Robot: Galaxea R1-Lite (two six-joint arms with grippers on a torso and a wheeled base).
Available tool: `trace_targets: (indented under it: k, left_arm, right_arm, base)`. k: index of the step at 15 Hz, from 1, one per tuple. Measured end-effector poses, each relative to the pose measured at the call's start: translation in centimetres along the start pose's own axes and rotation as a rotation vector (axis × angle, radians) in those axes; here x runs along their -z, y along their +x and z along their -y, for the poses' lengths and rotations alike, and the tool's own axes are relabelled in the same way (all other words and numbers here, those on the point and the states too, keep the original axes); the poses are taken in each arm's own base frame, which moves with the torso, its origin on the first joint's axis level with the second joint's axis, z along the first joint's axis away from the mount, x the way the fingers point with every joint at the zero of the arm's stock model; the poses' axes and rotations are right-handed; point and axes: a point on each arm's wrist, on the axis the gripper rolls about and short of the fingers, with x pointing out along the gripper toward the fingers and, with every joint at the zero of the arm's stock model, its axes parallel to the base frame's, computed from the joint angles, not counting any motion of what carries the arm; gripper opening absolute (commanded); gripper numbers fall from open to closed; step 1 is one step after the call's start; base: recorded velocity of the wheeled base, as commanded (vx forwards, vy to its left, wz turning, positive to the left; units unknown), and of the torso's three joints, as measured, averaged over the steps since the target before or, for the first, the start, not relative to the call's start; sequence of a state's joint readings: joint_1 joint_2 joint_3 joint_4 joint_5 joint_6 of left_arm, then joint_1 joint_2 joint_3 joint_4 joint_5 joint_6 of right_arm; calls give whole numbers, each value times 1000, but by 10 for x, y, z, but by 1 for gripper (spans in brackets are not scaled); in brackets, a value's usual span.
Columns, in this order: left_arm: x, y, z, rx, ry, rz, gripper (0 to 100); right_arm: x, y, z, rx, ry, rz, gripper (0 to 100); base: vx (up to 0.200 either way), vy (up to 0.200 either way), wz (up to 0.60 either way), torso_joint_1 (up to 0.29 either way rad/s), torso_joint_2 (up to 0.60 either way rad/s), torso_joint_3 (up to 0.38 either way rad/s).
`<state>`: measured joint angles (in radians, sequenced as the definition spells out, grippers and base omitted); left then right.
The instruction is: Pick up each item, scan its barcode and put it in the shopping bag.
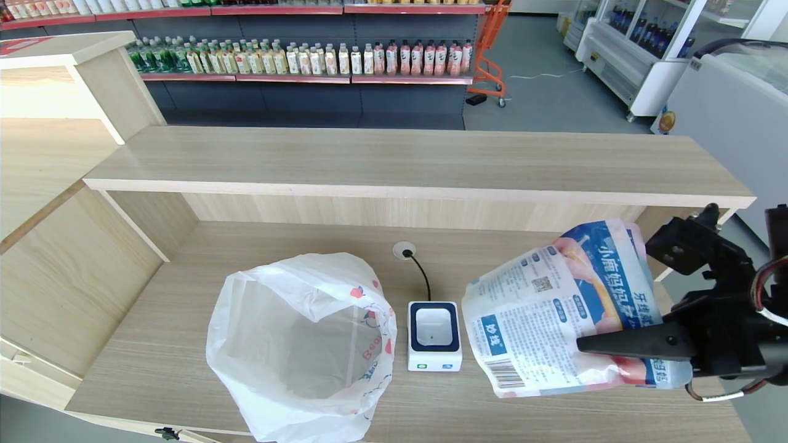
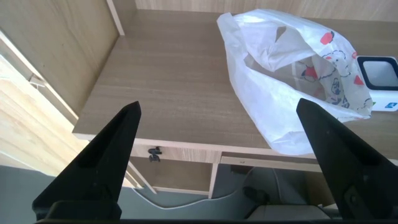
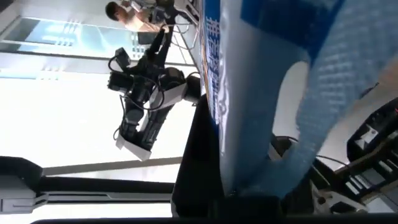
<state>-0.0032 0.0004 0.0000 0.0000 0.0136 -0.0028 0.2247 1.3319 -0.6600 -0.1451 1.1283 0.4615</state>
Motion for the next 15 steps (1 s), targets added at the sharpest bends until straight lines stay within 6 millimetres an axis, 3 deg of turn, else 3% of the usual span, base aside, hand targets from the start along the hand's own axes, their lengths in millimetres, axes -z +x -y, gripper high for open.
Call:
trace_targets:
  k: [5,15]
  left_arm:
    - [0,0,0,0,0,0,100]
    - [0,0,0,0,0,0,100]
  right_arm:
    - [11,1,-27,-128,26,-77,0]
    - [17,3,-27,-130,73,-101,0]
  base:
    - [0,0,0,0,0,0]
    - [0,0,0,0,0,0]
